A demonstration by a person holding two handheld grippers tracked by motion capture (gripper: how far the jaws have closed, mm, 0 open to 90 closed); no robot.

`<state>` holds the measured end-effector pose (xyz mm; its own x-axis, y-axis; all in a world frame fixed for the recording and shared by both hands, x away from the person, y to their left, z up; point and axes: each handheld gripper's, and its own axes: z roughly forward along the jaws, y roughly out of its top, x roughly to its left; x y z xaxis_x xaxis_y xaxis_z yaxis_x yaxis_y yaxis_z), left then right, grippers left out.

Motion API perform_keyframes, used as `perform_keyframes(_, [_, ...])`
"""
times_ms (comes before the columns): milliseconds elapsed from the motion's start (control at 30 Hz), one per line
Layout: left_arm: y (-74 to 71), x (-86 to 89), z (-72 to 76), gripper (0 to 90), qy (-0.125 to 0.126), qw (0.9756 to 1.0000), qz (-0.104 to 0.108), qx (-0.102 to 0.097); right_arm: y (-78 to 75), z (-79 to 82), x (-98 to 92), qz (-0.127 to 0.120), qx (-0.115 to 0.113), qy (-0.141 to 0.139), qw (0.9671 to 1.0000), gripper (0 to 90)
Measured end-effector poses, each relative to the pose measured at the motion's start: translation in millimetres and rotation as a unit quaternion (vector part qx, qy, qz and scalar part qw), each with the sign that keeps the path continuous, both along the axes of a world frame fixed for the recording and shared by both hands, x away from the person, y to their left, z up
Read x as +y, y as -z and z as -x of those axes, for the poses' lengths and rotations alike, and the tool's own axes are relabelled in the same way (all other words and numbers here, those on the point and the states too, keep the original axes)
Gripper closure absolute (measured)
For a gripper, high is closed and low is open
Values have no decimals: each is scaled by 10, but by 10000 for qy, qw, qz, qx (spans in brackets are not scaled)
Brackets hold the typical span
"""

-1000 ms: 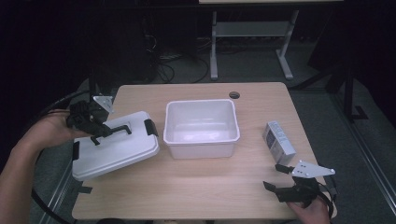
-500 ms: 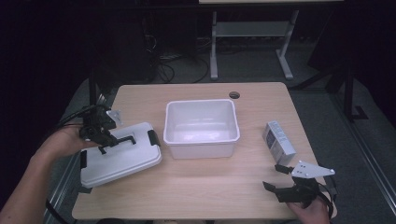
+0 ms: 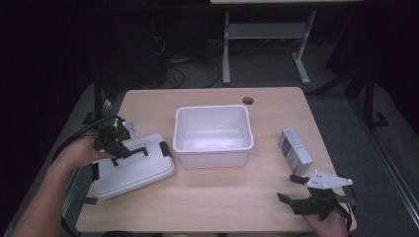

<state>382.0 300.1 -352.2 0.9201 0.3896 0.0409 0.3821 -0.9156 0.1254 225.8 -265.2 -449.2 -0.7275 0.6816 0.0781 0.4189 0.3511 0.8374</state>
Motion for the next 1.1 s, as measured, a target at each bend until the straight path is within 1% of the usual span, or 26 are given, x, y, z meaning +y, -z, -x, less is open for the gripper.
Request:
perform_keyframes(33, [28, -11, -9, 844, -4, 10000, -13, 35, 3, -3, 0, 11, 7, -11, 10000, 201])
perform_keyframes(200, [88, -27, -21, 844, 10, 10000, -1, 67, 5, -7, 0, 6, 17, -16, 10000, 202])
perform_keyframes(333, [171, -22, -29, 843, -36, 9999, -26, 131, 4, -6, 1, 24, 19, -2, 10000, 203])
perform_keyframes(533, [237, 7, -27, 842, -105, 9998, 74, 168, 1, -3, -2, 24, 22, 6, 10000, 204])
perform_keyframes(700, [241, 27, -23, 837, -137, 9997, 160, 150, -3, 2, 12, 46, 9, -14, 10000, 209])
perform_keyframes(767, [245, 33, -23, 832, -154, 9996, 178, 186, -3, 2, 8, 39, 7, -9, 10000, 209])
perform_keyframes(833, [252, 34, -21, 801, -163, 9996, 145, 181, -4, 4, 5, 40, 5, -10, 10000, 209])
perform_keyframes(867, [272, 38, -19, 783, -179, 9996, 82, 216, -5, 6, 5, 39, 7, -7, 10000, 209])
perform_keyframes(900, [272, 38, -19, 777, -179, 9996, 82, 216, -5, 6, 5, 39, 7, -7, 10000, 209])
perform_keyframes(1000, [283, 50, -3, 740, -213, 9994, 119, 227, -11, 10, 5, 29, 5, -13, 10000, 210])
perform_keyframes(1100, [249, 58, 8, 726, -202, 9995, 207, 157, -19, 17, -3, 7, -27, 4, 10000, 210])
